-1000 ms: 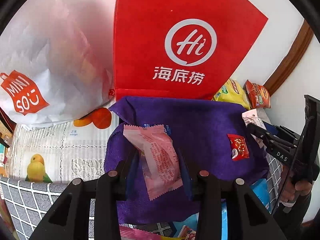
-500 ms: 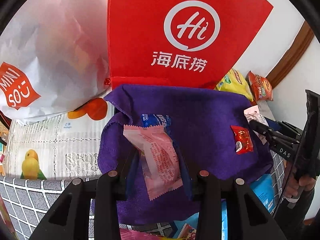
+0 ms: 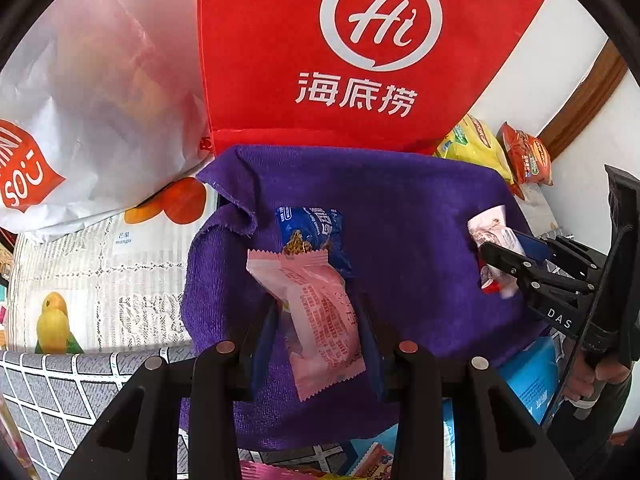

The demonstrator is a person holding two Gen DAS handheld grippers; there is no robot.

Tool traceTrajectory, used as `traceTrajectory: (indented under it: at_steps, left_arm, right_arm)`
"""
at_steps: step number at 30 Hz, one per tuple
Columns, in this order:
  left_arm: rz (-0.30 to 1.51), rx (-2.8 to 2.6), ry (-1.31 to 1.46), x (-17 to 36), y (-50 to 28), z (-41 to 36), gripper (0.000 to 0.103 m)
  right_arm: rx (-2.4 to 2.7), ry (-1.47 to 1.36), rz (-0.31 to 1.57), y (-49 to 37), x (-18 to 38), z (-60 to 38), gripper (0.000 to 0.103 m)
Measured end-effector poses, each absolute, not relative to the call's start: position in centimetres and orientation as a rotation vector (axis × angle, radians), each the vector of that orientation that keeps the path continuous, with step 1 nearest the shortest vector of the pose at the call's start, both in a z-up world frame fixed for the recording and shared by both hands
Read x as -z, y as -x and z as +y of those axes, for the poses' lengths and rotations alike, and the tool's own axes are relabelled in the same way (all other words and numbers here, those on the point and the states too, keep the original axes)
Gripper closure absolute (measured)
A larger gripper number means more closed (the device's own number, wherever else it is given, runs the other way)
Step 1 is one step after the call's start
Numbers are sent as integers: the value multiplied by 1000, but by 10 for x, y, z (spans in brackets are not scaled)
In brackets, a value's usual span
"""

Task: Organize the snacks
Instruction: 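Open right tool over the purple towel while left tool lowers the pink packet onto it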

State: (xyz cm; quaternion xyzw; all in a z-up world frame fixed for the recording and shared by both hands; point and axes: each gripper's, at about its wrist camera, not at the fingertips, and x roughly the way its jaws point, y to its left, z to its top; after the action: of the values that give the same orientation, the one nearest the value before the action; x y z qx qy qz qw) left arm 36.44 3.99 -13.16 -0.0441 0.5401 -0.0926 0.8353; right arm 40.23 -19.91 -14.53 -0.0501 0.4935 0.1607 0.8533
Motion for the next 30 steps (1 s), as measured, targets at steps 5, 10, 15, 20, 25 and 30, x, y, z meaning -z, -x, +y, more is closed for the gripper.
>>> traceTrajectory:
  at_steps: [5,10,15,20,25,30]
  left_arm:
    - [1161,188,94,136,-366,38,66]
    - [1165,195,97,138,-367,36,66]
    - [1176,199,99,141,-368,35,65]
    - [1184,201,97,143,-370,33,65]
    - [1183,200,93,143,-369,33,65]
    - [1179,194,92,140,-369,34,53]
  right_arm:
    - [-325,114,1038,-403,143,-199,60]
    - [-311,96,992,-400,128,-208,48]
    - [-304,58,957,-398,115,-217,44]
    - [-302,46,946,-398,111,-218,44]
    - [-302,60,948,-397,112,-215,44]
    - [-304,63,946,-395,110,-215,44]
